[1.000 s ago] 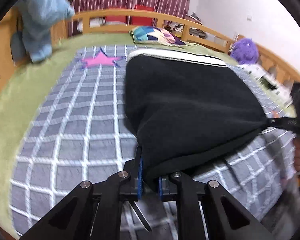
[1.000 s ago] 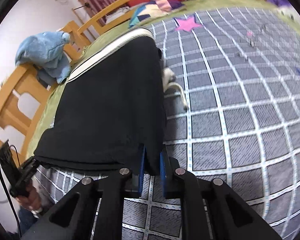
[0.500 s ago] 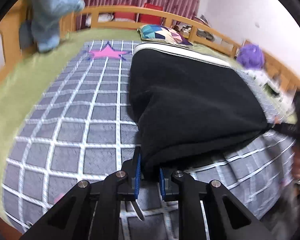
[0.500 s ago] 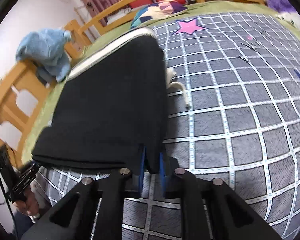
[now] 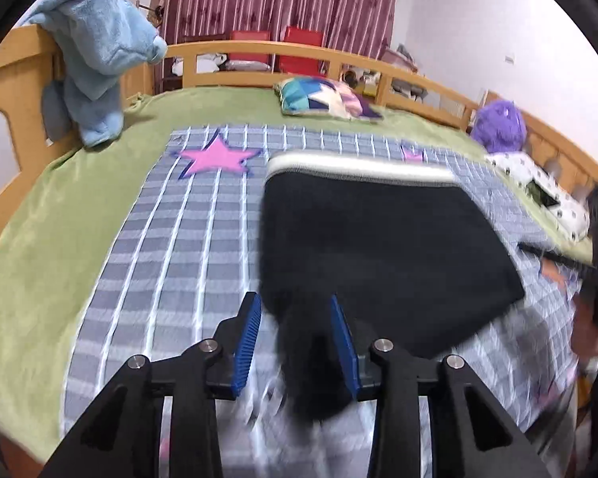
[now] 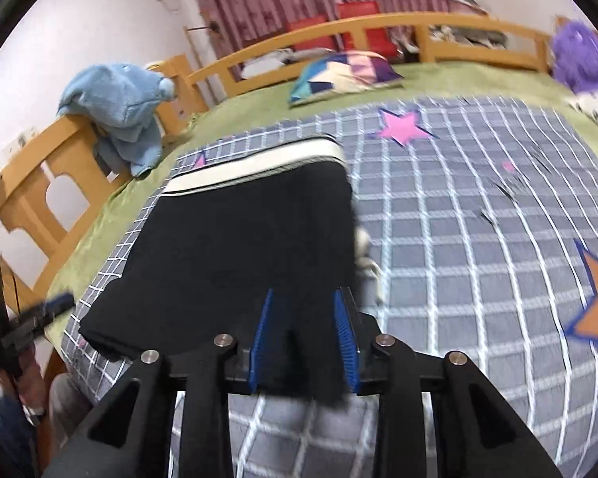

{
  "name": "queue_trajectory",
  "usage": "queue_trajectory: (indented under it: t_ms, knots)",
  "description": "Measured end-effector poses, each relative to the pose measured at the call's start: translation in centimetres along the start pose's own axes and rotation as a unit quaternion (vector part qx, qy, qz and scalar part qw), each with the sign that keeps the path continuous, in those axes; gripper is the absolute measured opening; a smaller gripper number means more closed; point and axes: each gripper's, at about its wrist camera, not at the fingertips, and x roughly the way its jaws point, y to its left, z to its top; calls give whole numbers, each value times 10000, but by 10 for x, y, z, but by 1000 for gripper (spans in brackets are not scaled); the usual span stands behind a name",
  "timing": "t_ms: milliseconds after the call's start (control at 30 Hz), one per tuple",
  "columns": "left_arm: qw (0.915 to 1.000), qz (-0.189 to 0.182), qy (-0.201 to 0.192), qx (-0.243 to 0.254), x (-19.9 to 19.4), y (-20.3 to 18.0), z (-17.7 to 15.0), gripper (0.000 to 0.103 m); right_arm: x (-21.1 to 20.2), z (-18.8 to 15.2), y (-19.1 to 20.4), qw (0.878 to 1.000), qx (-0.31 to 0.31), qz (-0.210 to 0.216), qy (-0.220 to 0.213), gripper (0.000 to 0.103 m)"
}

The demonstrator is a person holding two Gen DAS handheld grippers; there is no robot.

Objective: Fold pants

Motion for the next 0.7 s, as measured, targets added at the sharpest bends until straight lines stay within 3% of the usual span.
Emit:
queue_trajectory:
  t_ms: [67, 167, 233, 300, 433, 567, 700]
  knots:
    - [9999, -19, 100, -98, 27, -2, 9, 35, 17, 1, 7, 9998, -213, -24, 20, 34]
    - [9980, -88, 616, -150, 58, -4, -15, 36, 43, -11, 3, 9989, -274, -327, 210, 32]
    - [9991, -154, 350, -206, 53, -4, -39, 37, 44, -18, -5, 9993, -116, -316, 166, 32]
    - [9990, -205, 392, -71, 44, -7, -43, 38, 43, -20, -5, 9990, -167, -315, 282, 33]
    - [9978, -393, 535, -77, 37, -6, -20, 38, 37, 0, 2, 9976, -383, -368, 445, 33]
    - [9990, -340, 302, 27, 47, -18, 25, 47, 35, 31, 8, 9975, -500, -488, -111, 46]
    - [9993, -286, 116, 190, 82, -36, 77, 50, 59, 71, 20, 9965, -612, -477, -320, 47]
